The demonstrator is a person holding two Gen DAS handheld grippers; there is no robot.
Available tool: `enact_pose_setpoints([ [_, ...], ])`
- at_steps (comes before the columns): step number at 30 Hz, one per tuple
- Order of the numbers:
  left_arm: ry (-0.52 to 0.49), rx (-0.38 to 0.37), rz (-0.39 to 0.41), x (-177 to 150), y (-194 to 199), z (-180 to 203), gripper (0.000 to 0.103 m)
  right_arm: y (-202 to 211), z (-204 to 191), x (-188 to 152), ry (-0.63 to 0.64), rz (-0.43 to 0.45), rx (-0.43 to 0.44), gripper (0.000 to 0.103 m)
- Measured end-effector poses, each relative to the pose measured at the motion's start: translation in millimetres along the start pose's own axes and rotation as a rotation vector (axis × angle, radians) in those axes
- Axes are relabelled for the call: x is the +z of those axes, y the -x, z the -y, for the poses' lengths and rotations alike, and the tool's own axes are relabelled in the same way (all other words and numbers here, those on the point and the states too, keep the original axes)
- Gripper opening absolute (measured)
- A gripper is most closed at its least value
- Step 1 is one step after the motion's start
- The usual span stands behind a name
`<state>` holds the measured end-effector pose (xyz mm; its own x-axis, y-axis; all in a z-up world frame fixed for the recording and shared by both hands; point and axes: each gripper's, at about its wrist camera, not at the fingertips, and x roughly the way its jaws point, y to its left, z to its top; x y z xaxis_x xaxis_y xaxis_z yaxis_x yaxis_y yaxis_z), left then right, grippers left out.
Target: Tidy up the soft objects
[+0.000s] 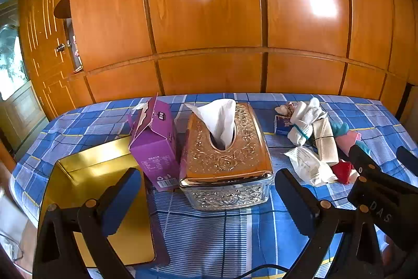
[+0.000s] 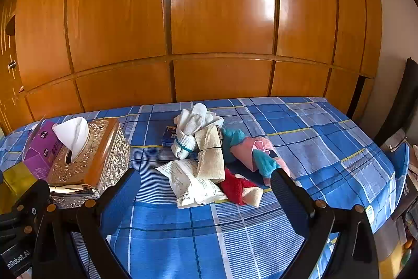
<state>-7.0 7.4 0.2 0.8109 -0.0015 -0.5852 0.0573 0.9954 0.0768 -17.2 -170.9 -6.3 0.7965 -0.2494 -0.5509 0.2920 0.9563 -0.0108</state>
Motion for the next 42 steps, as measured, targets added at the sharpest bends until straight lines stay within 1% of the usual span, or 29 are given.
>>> enact_pose_setpoints([
  [4, -0.006, -0.008, -0.003, -1, 0, 2, 0.102, 0, 3, -1, -0.001, -0.001, -0.002, 0.101],
  [8, -0.011, -0.027, -0.004, 0, -1, 4, 0.102, -2, 14, -3, -0.014, -0.008, -0.021, 0.101],
  [11, -0.031, -0.059, 0.002, 0, -1, 8, 0.103, -6, 27, -6, -0.037, -0.026, -0.036, 0.101],
  [14, -0.046, -0.179, 0.013, 4, 0, 9, 0.103, -9, 41, -9, -0.058, -0.049, -0.043, 0.101],
  [15, -0.05, -0.199, 0.007, 6, -2, 10, 0.103, -11, 48, -11, -0.073, -0.062, -0.044, 0.101],
  [18, -0.107, -0.253, -0.046, 15, -8, 22, 0.103, -17, 74, -20, -0.104, -0.105, -0.074, 0.101],
  [20, -0.13, -0.317, -0.073, 18, -11, 30, 0.103, -20, 91, -27, -0.12, -0.137, -0.089, 0.101],
  [25, -0.214, -0.406, -0.121, 18, -18, 70, 0.102, -23, 138, -50, -0.188, -0.208, -0.158, 0.101],
  [28, -0.275, -0.445, -0.159, 17, -26, 100, 0.097, -27, 158, -57, -0.251, -0.245, -0.171, 0.101],
  [29, -0.295, -0.457, -0.175, 18, -30, 110, 0.093, -28, 160, -56, -0.261, -0.249, -0.172, 0.101],
  [30, -0.312, -0.468, -0.189, 18, -32, 120, 0.093, -29, 162, -55, -0.273, -0.249, -0.169, 0.101],
  [31, -0.327, -0.474, -0.205, 19, -37, 130, 0.092, -28, 163, -55, -0.278, -0.247, -0.166, 0.101],
  [33, -0.351, -0.458, -0.228, 19, -51, 149, 0.085, -27, 163, -53, -0.27, -0.246, -0.162, 0.101],
  [34, -0.366, -0.442, -0.244, 18, -62, 160, 0.084, -26, 163, -53, -0.268, -0.246, -0.157, 0.101],
  [36, -0.361, -0.413, -0.286, 16, -81, 171, 0.075, -27, 162, -52, -0.267, -0.245, -0.147, 0.101],
  [38, -0.315, -0.408, -0.336, 19, -101, 176, 0.073, -28, 162, -53, -0.267, -0.248, -0.137, 0.101],
  [39, -0.279, -0.403, -0.348, 24, -110, 176, 0.073, -30, 162, -54, -0.269, -0.253, -0.134, 0.101],
  [41, -0.238, -0.385, -0.349, 34, -121, 177, 0.072, -33, 163, -56, -0.274, -0.264, -0.128, 0.101],
  [42, -0.227, -0.382, -0.35, 39, -126, 177, 0.07, -34, 163, -57, -0.278, -0.269, -0.128, 0.101],
])
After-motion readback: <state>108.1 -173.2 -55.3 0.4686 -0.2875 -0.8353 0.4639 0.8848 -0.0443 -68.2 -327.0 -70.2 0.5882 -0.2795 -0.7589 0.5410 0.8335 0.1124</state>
